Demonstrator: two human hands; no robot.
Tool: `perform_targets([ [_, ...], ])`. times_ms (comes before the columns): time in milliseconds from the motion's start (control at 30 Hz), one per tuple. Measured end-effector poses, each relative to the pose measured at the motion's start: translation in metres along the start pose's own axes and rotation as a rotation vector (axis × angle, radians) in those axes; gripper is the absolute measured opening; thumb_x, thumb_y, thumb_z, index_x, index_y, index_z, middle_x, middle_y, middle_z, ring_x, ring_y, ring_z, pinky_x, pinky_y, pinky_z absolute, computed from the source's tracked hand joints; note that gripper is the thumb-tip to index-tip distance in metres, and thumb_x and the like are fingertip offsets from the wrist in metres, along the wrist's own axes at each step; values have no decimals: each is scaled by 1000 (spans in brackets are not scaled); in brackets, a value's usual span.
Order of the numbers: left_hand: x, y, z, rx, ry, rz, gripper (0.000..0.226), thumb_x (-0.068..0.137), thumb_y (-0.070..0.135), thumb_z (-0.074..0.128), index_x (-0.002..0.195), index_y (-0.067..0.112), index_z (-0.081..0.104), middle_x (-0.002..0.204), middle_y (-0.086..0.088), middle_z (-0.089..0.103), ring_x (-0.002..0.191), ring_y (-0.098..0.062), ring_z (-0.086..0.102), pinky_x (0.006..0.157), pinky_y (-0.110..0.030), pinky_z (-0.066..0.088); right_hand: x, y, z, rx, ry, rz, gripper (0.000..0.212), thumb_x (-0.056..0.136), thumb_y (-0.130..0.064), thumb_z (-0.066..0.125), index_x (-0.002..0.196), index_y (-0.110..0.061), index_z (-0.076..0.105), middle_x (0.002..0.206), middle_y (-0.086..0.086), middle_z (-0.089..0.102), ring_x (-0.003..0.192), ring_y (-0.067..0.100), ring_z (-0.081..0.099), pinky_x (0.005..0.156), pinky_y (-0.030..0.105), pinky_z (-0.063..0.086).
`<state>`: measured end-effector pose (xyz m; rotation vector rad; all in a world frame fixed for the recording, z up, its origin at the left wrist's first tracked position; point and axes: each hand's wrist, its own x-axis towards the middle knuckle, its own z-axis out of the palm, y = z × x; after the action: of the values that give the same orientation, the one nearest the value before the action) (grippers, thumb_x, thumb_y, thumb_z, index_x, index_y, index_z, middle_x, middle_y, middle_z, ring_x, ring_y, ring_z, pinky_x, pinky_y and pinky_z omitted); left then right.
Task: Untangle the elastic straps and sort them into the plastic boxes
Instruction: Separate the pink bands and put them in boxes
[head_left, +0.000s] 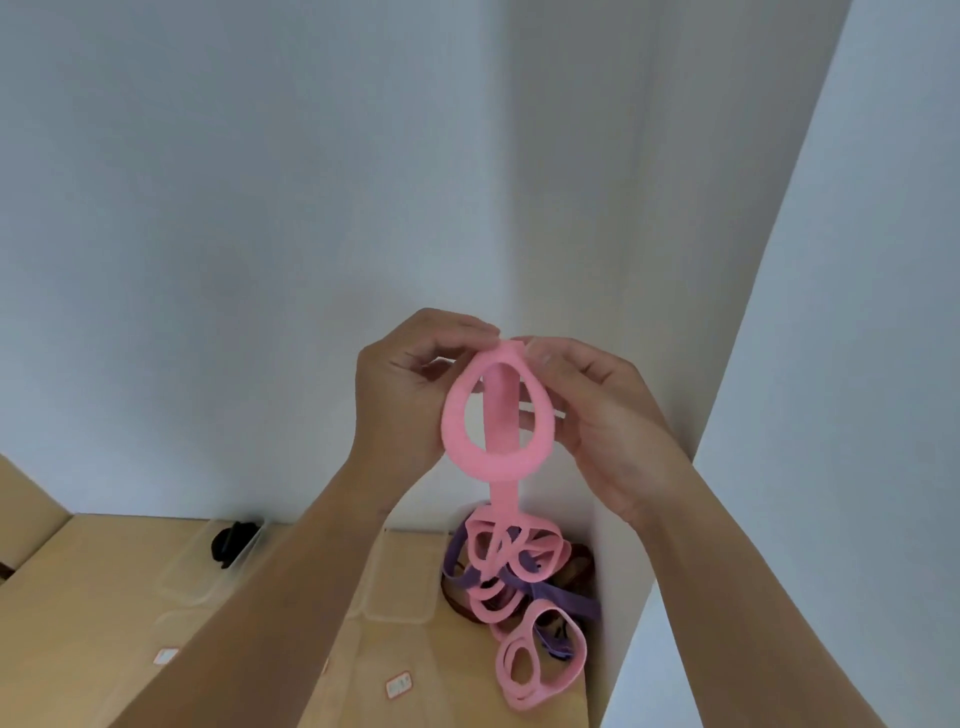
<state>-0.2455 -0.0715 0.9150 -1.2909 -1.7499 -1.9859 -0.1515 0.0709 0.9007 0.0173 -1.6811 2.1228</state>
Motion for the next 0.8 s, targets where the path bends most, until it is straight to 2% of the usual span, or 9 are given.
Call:
perform_targets([
  [67, -2, 5, 0, 77, 29, 32, 28, 82, -11, 75, 95, 14, 75, 95, -13, 72, 89, -25, 71, 74, -37, 60, -2, -4, 1, -18, -14, 5, 25, 89, -35, 73, 106, -18, 77, 109, 8, 75, 99, 26, 73, 86, 41, 60],
  [133, -6, 11, 0, 124, 38, 55, 30, 83, -9, 75, 94, 18, 75, 96, -9, 72, 90, -21, 72, 79, -35, 60, -2, -6, 2, -49, -2, 4, 27, 85, -33, 77, 107, -18, 77, 111, 10, 75, 103, 33, 72, 94, 55, 56],
  [200, -8, 16, -4, 142, 29, 54, 30, 85, -10, 73, 93, 20, 76, 97, -7, 73, 91, -20, 72, 80, -32, 59, -4, -8, 4, -69, 13, -21, 22, 84, -27, 77, 105, -19, 77, 108, 9, 75, 101, 34, 72, 95, 59, 55],
  [333, -14, 26, -11, 64, 4, -109, 29, 94, -12, 59, 101, 10, 77, 100, -8, 76, 94, -27, 74, 81, -35, 61, -8, -11, 8, -115, 40, -53, 16, 88, -15, 75, 102, -20, 78, 102, 4, 76, 91, 28, 74, 83, 50, 61],
  [433, -17, 35, -15, -117, 6, -357, 23, 96, 7, 57, 109, 11, 75, 106, -8, 77, 97, -29, 75, 79, -37, 61, -10, -14, 11, -117, 42, -68, 13, 90, -12, 74, 100, -20, 78, 98, 5, 76, 88, 27, 76, 75, 44, 63],
  [500, -21, 40, -15, -62, -38, -404, 23, 95, 16, 65, 114, 9, 74, 108, -8, 77, 98, -29, 75, 82, -40, 62, -11, -17, 13, -107, 33, -82, 11, 90, -11, 74, 98, -18, 78, 94, 5, 76, 85, 27, 76, 70, 39, 63],
  [633, -30, 49, -12, -4, -40, -416, 18, 97, 9, 67, 114, 3, 70, 106, -11, 77, 95, -32, 76, 78, -47, 64, -15, -22, 16, -91, 4, -98, 9, 90, -5, 72, 95, -12, 75, 89, 6, 75, 77, 18, 75, 60, 26, 59],
  [700, -33, 54, -12, 1, -11, -419, 15, 97, 7, 67, 110, -1, 69, 105, -14, 75, 93, -33, 75, 75, -47, 64, -18, -22, 17, -117, -14, -98, 11, 91, -3, 71, 101, -7, 74, 95, 10, 76, 81, 22, 74, 63, 29, 60],
  [800, -38, 60, -12, 31, -4, -408, 9, 96, 5, 68, 104, 1, 69, 103, -14, 74, 90, -35, 74, 72, -40, 64, -23, -23, 16, -159, -40, -80, 15, 91, -1, 70, 106, -2, 72, 103, 16, 75, 92, 35, 73, 78, 46, 62],
])
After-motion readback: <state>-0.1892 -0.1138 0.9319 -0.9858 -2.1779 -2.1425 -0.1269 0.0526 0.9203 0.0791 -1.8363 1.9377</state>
